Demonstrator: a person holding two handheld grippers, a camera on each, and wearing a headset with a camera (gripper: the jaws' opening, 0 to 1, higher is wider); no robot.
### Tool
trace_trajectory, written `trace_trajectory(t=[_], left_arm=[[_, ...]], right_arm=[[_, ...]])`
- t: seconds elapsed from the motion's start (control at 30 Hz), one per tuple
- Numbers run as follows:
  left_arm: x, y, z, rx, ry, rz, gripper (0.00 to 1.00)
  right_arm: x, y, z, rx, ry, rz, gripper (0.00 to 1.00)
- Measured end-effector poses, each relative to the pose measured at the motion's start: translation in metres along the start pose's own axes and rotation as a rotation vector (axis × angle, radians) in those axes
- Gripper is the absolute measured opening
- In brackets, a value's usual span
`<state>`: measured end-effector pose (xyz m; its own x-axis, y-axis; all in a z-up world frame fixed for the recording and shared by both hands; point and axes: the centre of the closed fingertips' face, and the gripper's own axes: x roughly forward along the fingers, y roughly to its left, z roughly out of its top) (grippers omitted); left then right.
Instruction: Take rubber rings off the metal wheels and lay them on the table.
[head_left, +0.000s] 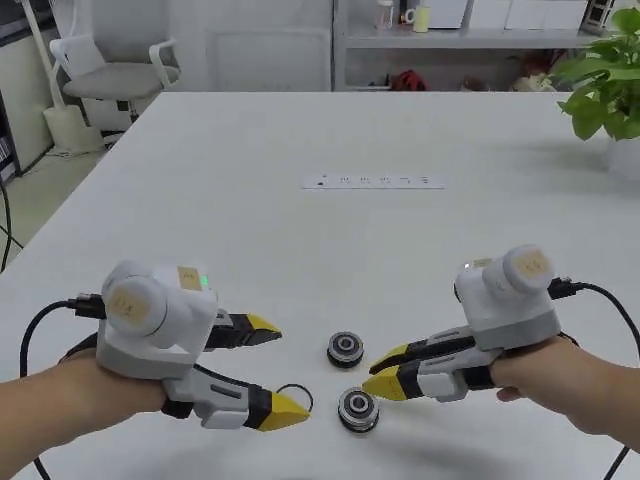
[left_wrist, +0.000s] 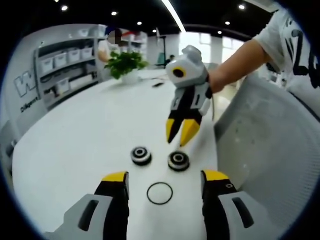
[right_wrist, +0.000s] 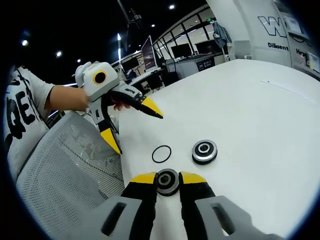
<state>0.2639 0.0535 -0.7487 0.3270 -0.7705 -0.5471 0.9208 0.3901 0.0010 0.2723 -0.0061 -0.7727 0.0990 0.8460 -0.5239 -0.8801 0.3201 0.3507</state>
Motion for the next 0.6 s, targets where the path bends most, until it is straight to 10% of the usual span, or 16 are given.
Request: trace_trajectory(t=[0.6], left_arm=[[0.025,-0.010,0.005,0.007,0.017,-0.056,0.50]], right_arm=[[-0.001,-0.002,-0.025,-0.110,0.076,-0.001,0.14]])
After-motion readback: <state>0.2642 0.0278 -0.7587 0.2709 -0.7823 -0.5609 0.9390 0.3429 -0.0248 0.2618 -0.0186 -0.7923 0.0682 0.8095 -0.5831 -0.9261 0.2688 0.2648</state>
